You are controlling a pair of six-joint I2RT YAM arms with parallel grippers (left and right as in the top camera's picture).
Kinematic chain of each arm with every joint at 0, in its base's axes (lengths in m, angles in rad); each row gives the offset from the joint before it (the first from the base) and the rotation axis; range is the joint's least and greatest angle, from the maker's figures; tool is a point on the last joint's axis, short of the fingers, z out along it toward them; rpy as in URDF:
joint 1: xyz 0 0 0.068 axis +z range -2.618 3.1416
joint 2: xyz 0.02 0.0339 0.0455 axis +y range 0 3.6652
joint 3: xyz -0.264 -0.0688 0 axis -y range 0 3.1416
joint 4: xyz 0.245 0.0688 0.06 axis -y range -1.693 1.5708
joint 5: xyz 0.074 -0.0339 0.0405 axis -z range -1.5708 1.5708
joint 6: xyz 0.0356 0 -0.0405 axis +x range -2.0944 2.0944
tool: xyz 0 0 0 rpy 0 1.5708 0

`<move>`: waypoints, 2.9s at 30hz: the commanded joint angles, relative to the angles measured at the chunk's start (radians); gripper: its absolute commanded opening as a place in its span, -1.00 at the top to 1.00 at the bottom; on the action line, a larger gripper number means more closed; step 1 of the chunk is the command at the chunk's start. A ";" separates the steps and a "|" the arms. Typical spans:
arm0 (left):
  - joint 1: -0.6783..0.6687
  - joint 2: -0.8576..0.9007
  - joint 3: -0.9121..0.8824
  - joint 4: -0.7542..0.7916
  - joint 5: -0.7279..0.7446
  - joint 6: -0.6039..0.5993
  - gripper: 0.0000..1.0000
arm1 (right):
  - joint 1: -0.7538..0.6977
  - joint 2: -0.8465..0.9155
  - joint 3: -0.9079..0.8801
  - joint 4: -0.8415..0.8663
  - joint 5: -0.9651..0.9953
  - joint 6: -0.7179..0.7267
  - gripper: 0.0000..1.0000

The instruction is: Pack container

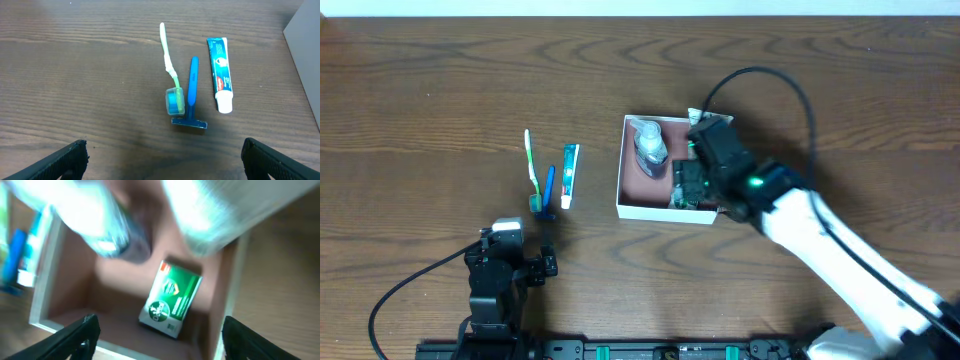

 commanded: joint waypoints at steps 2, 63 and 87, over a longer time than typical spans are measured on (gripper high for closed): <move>0.005 -0.006 -0.017 -0.003 -0.004 -0.016 -0.96 | -0.100 -0.164 0.051 -0.015 0.060 -0.034 -0.69; 0.142 1.538 0.977 -0.157 0.103 -0.096 -0.96 | -0.502 -0.254 0.051 -0.179 0.041 -0.032 -0.98; 0.149 1.761 0.976 -0.051 0.146 -0.071 -0.30 | -0.502 -0.254 0.051 -0.179 0.041 -0.032 -0.98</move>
